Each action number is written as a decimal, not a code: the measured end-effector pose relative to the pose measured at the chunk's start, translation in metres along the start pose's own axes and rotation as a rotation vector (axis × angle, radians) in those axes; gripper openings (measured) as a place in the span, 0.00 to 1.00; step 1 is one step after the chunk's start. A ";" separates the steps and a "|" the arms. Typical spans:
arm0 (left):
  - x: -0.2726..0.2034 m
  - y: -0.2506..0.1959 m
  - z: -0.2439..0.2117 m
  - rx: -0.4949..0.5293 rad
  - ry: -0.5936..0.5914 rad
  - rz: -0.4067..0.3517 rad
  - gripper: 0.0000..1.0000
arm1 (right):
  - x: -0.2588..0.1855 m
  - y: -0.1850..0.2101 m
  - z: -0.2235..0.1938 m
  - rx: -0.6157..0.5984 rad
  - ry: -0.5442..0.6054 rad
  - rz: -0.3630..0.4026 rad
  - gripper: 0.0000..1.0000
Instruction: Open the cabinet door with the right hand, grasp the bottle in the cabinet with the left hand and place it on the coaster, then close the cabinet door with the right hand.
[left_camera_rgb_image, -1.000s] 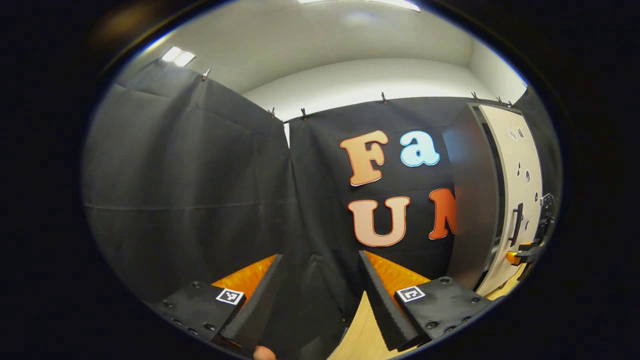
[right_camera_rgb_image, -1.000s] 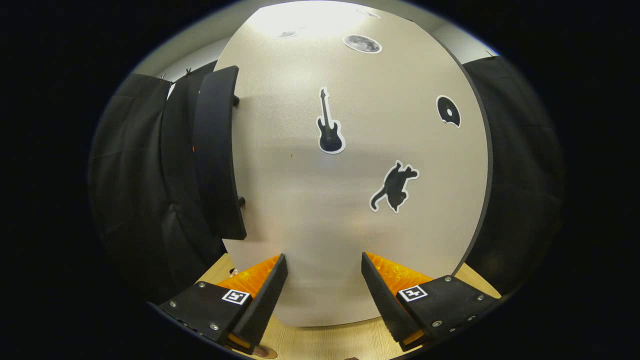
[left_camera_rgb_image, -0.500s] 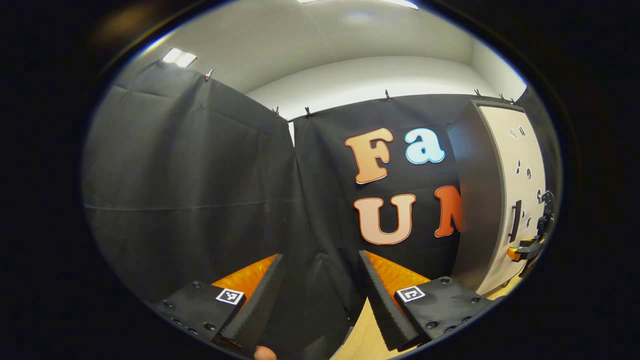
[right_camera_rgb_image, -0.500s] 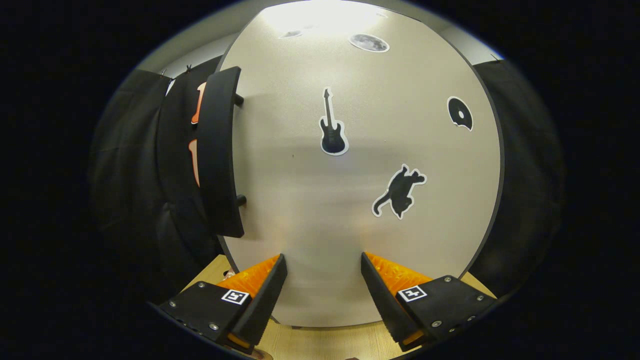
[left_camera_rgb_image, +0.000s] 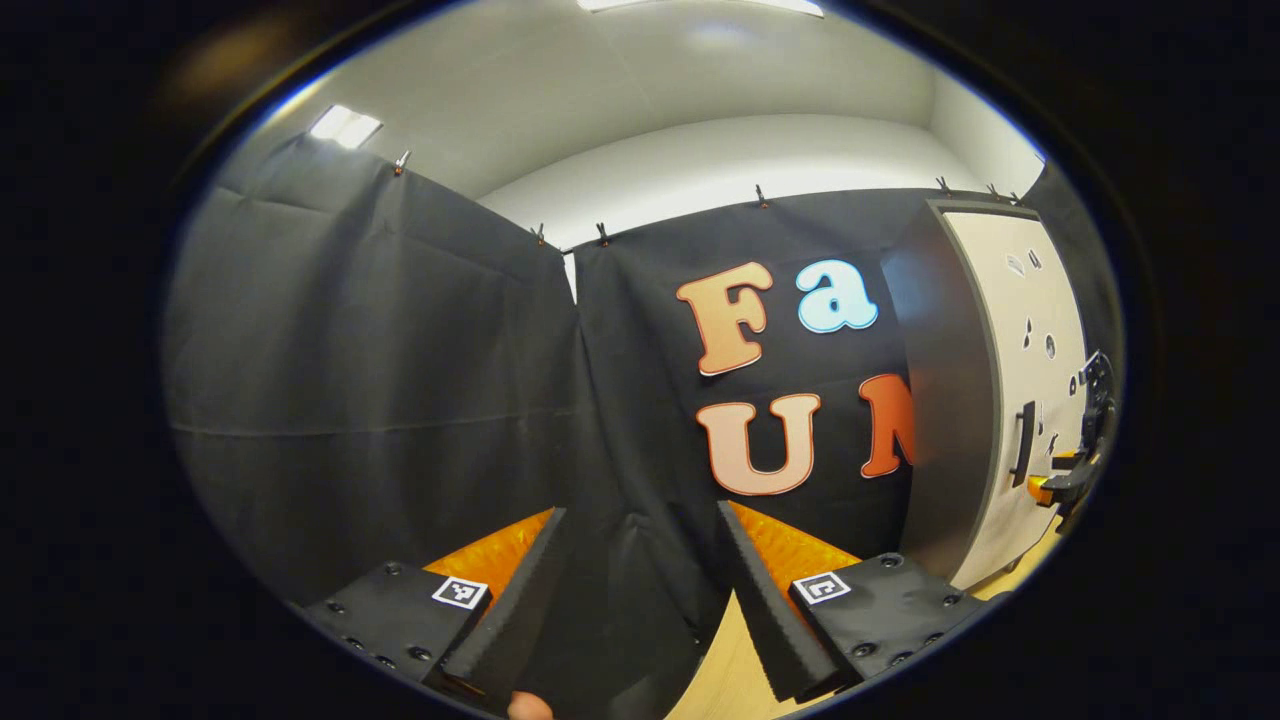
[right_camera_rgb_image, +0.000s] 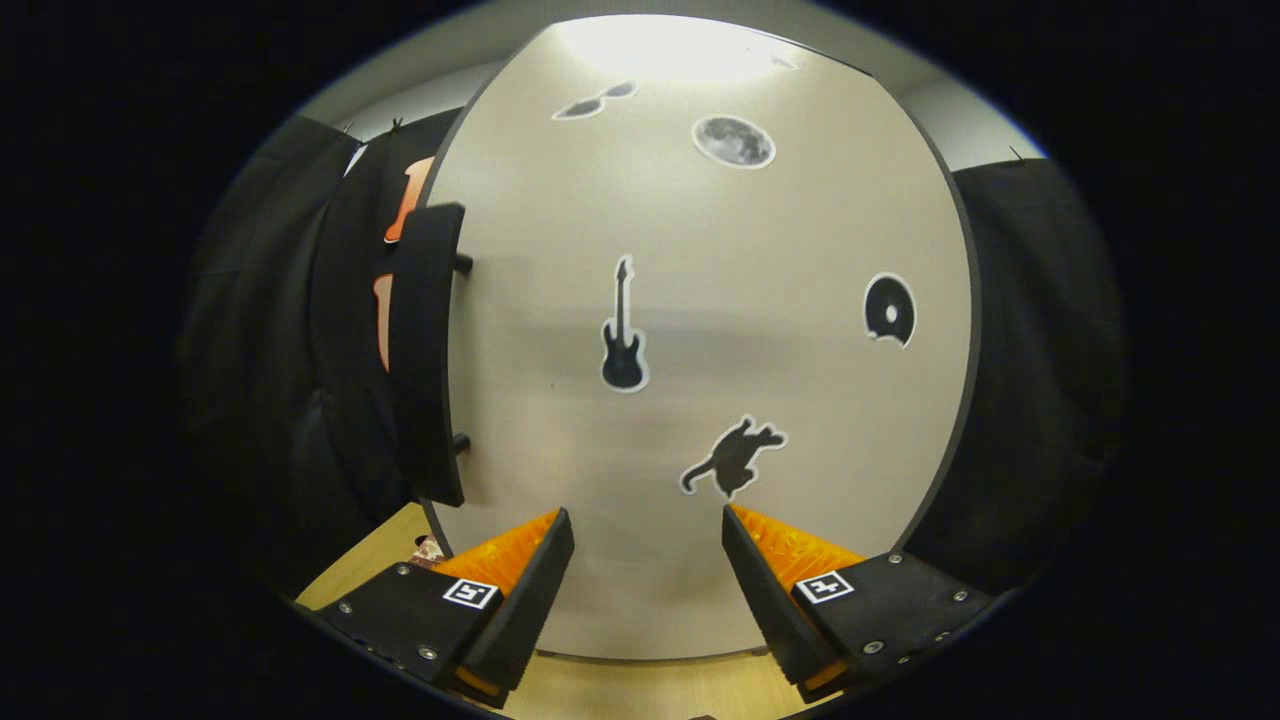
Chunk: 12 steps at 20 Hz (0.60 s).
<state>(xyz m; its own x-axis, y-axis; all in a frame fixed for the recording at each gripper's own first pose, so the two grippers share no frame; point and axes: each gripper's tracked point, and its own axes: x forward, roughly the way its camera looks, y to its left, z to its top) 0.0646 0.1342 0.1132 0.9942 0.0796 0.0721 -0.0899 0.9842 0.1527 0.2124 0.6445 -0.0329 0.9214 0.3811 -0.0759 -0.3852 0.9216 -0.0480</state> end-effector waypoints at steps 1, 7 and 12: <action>0.003 -0.005 0.001 -0.006 -0.001 -0.010 0.95 | -0.011 -0.009 0.010 -0.014 -0.007 -0.004 0.93; 0.017 -0.035 -0.004 -0.037 -0.013 -0.064 0.95 | -0.080 -0.063 0.055 -0.003 -0.012 -0.011 0.92; 0.011 -0.043 0.010 -0.035 -0.027 -0.080 0.95 | -0.130 -0.120 0.096 0.012 -0.061 -0.071 0.92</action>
<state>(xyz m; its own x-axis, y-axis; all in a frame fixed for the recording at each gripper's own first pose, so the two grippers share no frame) 0.0792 0.0910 0.1172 0.9962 -0.0036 0.0872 -0.0073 0.9922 0.1245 0.1443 0.4910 0.0780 0.9478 0.3186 -0.0122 -0.3188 0.9470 -0.0390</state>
